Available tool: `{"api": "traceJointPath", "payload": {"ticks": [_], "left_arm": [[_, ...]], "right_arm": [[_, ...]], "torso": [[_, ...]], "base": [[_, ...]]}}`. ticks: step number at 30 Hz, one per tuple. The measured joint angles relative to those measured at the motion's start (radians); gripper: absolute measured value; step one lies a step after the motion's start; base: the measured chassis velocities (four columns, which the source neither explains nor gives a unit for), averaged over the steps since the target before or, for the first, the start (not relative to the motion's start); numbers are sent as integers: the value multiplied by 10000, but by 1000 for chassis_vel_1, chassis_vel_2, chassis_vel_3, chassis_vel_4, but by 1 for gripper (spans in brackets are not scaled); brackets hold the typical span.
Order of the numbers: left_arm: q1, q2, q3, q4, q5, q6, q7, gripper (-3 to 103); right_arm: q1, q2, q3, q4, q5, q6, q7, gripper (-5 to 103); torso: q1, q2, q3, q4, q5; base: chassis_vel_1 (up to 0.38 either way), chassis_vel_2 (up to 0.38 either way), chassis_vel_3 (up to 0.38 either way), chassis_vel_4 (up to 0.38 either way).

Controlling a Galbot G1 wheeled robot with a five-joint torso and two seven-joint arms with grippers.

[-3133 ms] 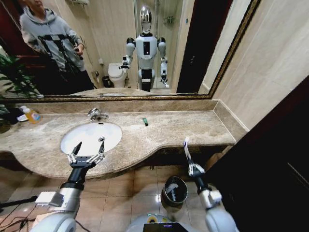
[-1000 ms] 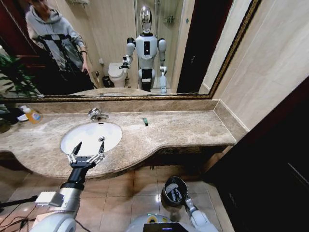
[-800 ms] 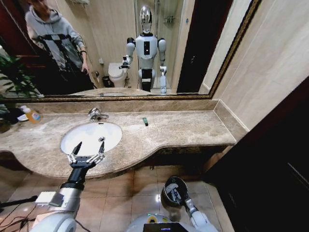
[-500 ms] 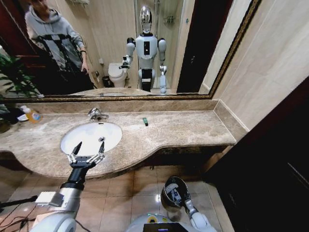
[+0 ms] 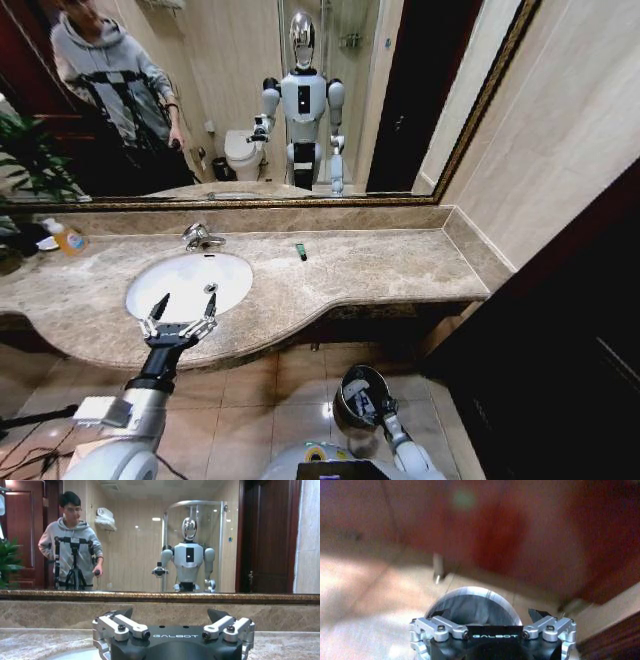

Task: Pick up the trash from the sink and place it in the trash bin.

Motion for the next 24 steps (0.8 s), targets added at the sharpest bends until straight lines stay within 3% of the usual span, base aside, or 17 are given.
{"api": "traceJointPath", "payload": {"ticks": [2,6,10,15,24], "left_arm": [[0,0,0,0,0,0,0,100],[0,0,1,0,0,0,1,100],[0,0,0,0,0,0,0,100],[0,0,0,0,0,0,0,100],[0,0,0,0,0,0,0,100]], "right_arm": [[-647,-151,54,1505,741,22,100,100],[-1391,-383,183,3115,1326,460,236,100],[-2291,-488,491,5115,1423,791,234,100],[-3142,-415,629,7560,1651,302,120,100],[-3166,-302,441,9066,1876,-342,-99,100]], "torso": [[0,0,0,1,3],[0,0,0,-1,-1],[-1,0,0,-1,2],[-1,0,0,-1,-1],[-1,0,0,-1,1]], "base": [[0,0,0,0],[0,0,0,0],[0,0,0,0],[0,0,0,0],[0,0,0,0]]}}
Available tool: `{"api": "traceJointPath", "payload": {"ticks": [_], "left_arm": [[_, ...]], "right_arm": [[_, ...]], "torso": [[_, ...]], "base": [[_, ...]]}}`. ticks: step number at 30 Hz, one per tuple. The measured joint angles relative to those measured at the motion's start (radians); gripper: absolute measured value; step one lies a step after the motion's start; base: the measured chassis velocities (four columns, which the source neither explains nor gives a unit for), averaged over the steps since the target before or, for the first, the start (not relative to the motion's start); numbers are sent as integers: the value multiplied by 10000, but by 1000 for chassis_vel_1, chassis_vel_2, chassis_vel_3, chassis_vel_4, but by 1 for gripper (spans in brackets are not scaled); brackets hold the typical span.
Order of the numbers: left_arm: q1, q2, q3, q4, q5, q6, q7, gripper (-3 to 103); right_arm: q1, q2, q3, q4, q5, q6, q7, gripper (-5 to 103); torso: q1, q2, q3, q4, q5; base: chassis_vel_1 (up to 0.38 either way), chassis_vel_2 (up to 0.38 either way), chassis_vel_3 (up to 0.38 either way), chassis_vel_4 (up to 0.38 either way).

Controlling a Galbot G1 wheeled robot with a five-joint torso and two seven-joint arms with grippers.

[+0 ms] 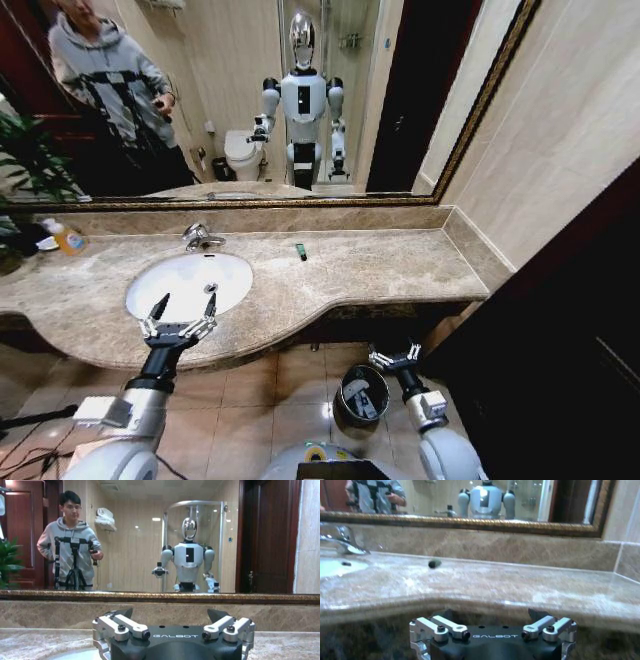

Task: Pick up the trash from the sink and place it in the trash bin.

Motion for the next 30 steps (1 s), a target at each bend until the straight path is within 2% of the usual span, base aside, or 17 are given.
{"api": "traceJointPath", "payload": {"ticks": [2,4,5,7,9,12,13,16,17,19,20,24,30], "left_arm": [[-1,0,0,0,0,0,0,100],[0,0,0,0,0,0,0,100],[0,0,0,0,0,0,0,100],[0,0,0,0,0,0,0,100],[-1,0,0,0,0,0,0,100],[-1,0,-1,0,0,0,0,100],[-1,0,-1,0,0,0,0,100],[-1,0,0,0,0,0,0,100],[-1,0,0,0,0,0,0,100],[0,0,0,0,0,0,0,100],[0,0,0,0,0,0,0,100],[0,0,-1,0,0,0,0,100],[0,0,-1,0,0,0,0,100]], "right_arm": [[125,-72,-81,80,24,-154,-43,100],[474,-279,-305,362,231,-783,-177,100],[474,-279,-305,362,231,-783,-177,100],[1051,-549,-622,677,482,-1538,-358,100],[1384,-677,-765,724,538,-1761,-443,100],[2570,-1275,-1389,465,806,-2307,-849,100],[2570,-1275,-1389,465,806,-2307,-849,100],[3980,-1811,-2303,-281,1289,-2635,-1221,100],[3980,-1811,-2303,-281,1289,-2635,-1221,100],[5224,-1996,-2966,-1047,1481,-2737,-1363,100],[5224,-1996,-2966,-1047,1481,-2737,-1363,100],[6937,-2184,-3962,-1940,1946,-3179,-1515,100],[8311,-1954,-4814,-3030,1975,-3251,-1026,100]], "torso": [[0,0,0,0,0],[0,0,1,0,0],[0,0,1,0,0],[1,0,1,-1,0],[1,0,0,-1,-1],[1,-1,1,2,0],[1,-1,1,2,0],[2,0,2,1,0],[2,0,2,1,0],[2,-1,2,2,1],[2,-1,2,2,1],[2,-1,3,1,-1],[2,-1,2,0,-1]], "base": [[0,0,0,0],[0,0,0,0],[0,0,0,0],[0,0,0,0],[0,0,0,0],[0,0,0,0],[0,0,0,0],[0,0,0,0],[0,0,0,0],[0,0,0,0],[0,0,0,0],[0,0,0,0],[0,0,0,0]]}}
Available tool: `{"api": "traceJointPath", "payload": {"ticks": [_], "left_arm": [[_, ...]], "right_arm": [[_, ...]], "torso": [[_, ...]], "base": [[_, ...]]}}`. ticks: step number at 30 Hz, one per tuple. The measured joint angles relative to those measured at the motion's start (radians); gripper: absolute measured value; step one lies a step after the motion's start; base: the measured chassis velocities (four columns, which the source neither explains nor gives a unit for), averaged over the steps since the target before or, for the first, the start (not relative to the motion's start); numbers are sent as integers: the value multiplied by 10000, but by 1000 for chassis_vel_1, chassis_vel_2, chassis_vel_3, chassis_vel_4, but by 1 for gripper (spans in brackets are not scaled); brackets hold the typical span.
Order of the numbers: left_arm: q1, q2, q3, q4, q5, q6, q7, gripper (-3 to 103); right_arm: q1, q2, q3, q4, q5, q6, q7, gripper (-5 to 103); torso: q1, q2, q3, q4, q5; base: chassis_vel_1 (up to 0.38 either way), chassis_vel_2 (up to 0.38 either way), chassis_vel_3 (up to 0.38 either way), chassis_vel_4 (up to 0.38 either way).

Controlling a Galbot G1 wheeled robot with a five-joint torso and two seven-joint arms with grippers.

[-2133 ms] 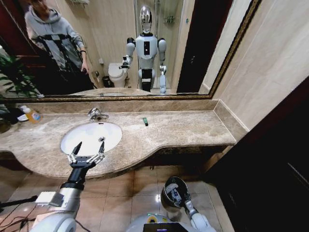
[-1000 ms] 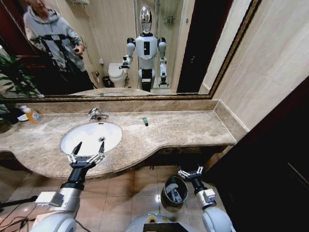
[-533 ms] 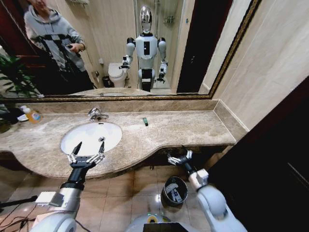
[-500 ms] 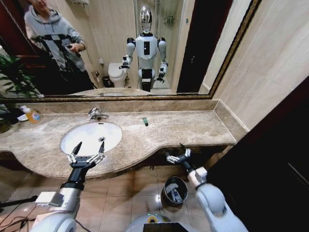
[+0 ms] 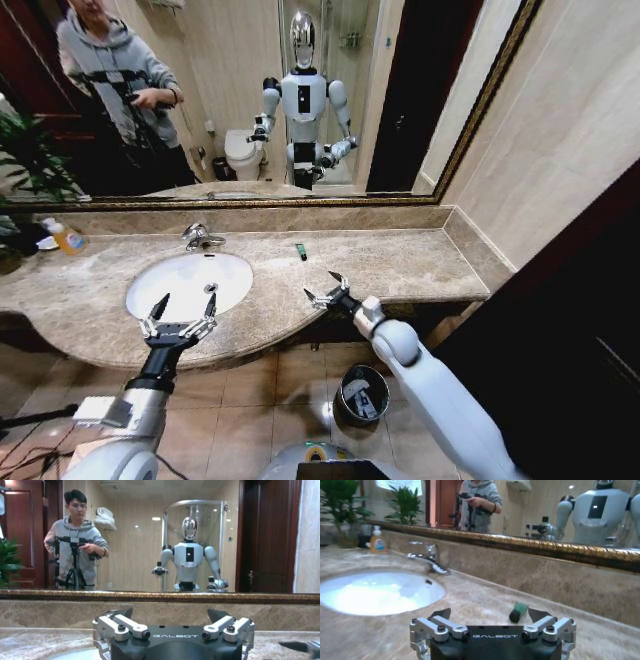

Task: Pick up the trash from the sink and place it in the trash bin.

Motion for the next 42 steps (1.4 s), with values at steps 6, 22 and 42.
{"api": "traceJointPath", "payload": {"ticks": [6,22,42], "left_arm": [[0,0,0,0,0,0,-1,100],[0,0,0,0,0,0,0,100],[0,0,0,0,0,0,0,100]], "right_arm": [[1603,869,-972,-1524,-74,87,817,100],[3143,3215,-1179,-5149,-1417,1028,2182,100],[3136,2931,-698,-5929,-1382,1128,1950,63]], "torso": [[0,-1,0,1,-2],[-1,-1,-1,3,-1],[-1,1,-2,0,2]], "base": [[0,0,0,0],[0,0,0,0],[0,0,0,0]]}}
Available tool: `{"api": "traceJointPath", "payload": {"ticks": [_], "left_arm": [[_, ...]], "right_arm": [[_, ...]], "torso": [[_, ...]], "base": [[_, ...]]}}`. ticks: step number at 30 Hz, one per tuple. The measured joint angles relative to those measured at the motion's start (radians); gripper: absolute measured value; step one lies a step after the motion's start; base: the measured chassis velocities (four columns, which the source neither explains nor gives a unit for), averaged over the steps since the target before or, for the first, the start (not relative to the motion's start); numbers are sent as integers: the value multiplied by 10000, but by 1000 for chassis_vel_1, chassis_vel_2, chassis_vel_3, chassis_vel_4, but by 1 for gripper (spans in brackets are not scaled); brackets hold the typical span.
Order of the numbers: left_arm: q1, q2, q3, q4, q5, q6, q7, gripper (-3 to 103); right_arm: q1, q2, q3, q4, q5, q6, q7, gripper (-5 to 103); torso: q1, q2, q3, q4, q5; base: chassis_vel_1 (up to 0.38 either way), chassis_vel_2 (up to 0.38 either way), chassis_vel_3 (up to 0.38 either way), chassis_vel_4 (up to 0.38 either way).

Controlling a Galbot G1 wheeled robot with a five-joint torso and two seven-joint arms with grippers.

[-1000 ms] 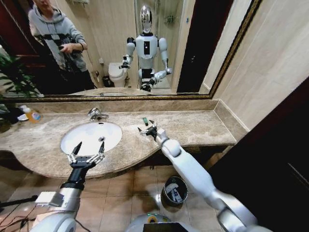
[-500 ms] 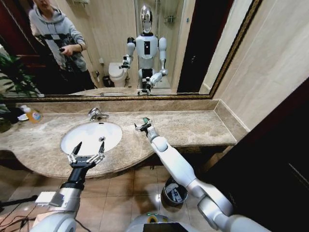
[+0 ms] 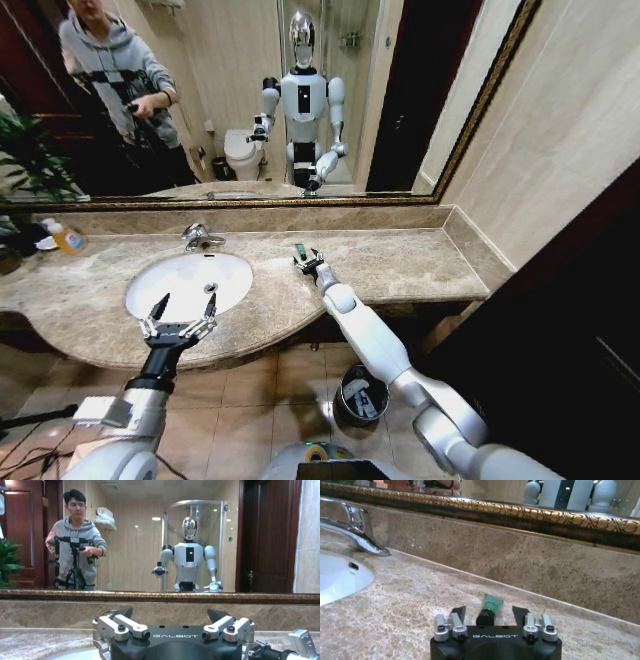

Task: Pick up the trash from the sink and place it in the trash bin.

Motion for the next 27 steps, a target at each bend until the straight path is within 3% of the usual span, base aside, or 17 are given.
{"api": "traceJointPath", "payload": {"ticks": [2,4,7,13,21,27], "left_arm": [[0,0,0,0,-1,0,0,100],[0,0,0,0,0,0,0,100],[0,0,0,0,-1,0,0,100],[0,0,0,0,-1,0,0,100],[0,0,0,0,0,0,0,100],[0,0,0,0,0,1,0,100]], "right_arm": [[-12,0,6,-38,-41,10,-5,52],[-15,-1,8,-56,-56,21,-12,52],[-22,-30,-39,-140,-224,149,-97,36],[20,-84,-116,-158,-377,219,-157,21],[-20,-322,-132,205,-173,162,-161,20],[-506,-1089,-5,1503,660,-127,-100,20]], "torso": [[0,0,0,0,0],[0,0,0,0,0],[0,0,0,0,0],[0,0,0,1,0],[0,0,0,1,1],[0,0,0,2,2]], "base": [[0,0,0,0],[0,0,0,0],[0,0,0,0],[0,0,0,0],[0,0,0,0],[0,0,0,0]]}}
